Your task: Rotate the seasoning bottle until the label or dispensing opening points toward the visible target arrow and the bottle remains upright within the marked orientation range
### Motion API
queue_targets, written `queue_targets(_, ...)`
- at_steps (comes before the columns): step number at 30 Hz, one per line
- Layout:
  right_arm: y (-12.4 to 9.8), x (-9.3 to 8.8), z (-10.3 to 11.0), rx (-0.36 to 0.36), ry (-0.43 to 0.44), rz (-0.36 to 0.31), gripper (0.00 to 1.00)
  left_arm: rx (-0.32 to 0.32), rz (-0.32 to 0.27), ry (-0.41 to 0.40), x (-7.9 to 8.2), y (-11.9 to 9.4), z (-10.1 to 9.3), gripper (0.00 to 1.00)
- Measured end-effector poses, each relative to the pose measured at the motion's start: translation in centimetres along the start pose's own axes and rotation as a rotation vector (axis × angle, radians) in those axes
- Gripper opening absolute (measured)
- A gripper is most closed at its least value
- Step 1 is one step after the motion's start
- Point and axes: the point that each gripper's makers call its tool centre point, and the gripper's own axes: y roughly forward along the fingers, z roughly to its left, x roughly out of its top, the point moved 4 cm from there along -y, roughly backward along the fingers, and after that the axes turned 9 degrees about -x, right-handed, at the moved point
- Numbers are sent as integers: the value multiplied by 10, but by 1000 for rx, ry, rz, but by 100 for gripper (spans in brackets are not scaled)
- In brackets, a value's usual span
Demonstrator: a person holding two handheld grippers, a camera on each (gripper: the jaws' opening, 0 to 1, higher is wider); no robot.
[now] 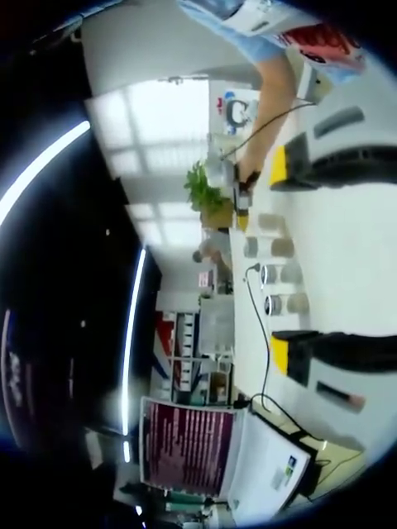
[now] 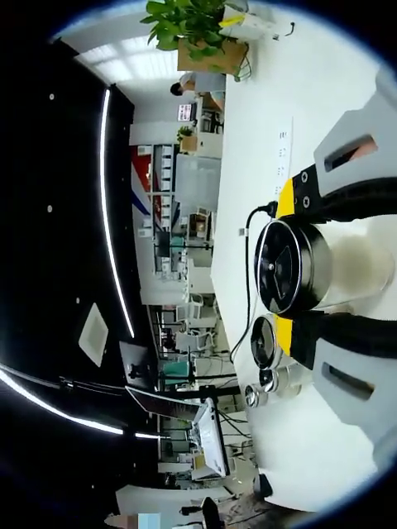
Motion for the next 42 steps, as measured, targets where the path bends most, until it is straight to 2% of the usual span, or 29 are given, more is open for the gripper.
queue_targets(7, -21, 2, 8, 12, -29, -5, 40, -1, -2, 0, 0, 0, 0, 72)
queue_targets(11, -36, 8, 8, 23, 7, -17, 40, 0, 3, -5, -1, 1, 1, 72)
queue_targets(16, -46, 13, 8, 32, 4, -29, 40, -12, 8, -6, -2, 2, -2, 70)
queue_targets(21, -57, 12, 11, 40, -6, -30, 40, -14, 28, 32, -2, 5, -6, 71)
queue_targets(26, -67, 12, 17, 52, -5, -36, 40, -39, 26, 32, -2, 7, -9, 72)
queue_targets(34, -80, 14, 21, 72, 3, -47, 40, -13, 44, 23, -6, 6, -4, 76)
queue_targets(42, -98, 10, 26, 74, 3, -49, 40, -24, 41, 26, -5, 7, -7, 77)
